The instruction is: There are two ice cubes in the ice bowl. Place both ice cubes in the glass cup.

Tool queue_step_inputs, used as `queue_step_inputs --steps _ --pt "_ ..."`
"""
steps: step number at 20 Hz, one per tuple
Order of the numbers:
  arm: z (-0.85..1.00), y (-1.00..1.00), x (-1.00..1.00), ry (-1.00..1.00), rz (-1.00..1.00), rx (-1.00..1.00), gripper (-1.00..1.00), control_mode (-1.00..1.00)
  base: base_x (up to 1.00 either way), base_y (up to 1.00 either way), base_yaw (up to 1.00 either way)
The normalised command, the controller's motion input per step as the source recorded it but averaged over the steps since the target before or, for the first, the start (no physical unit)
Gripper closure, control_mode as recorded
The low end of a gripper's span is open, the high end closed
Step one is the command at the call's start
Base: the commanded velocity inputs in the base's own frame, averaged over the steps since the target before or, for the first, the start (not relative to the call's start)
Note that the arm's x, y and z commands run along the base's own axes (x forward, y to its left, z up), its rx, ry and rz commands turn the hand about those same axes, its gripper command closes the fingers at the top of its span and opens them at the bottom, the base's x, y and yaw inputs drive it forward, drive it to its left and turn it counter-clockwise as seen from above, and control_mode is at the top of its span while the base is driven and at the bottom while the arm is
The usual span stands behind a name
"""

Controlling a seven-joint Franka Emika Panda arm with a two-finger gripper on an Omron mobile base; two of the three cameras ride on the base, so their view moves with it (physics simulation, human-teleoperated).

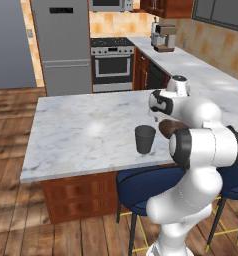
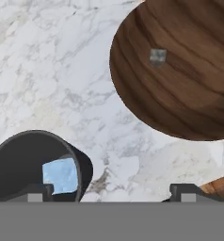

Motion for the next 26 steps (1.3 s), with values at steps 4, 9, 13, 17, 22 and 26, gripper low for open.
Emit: queue_step_inputs --steps 4,9,13,17,22,26 --pt "-0.25 -0.81 -0.07 0.0 -0.01 0.0 -1.0 -1.0 0.0 0.0 0.0" --pt "-0.36 -0.23 0.09 0.0 0.0 0.0 -1.0 -1.0 0.0 0.0 0.0" --pt "-0.19 -0.34 0.25 0.0 0.0 0.0 -1.0 -1.0 0.0 0.0 0.0" --pt "-0.12 -0.43 0.32 0.0 0.0 0.01 -1.0 -1.0 0.0 0.0 0.0" --pt "-0.25 -0.28 0.37 0.0 0.0 0.0 -1.0 -1.0 0.0 0.0 0.0" --pt "-0.29 -0.08 0.37 0.0 0.0 0.0 -1.0 -1.0 0.0 0.0 0.0"
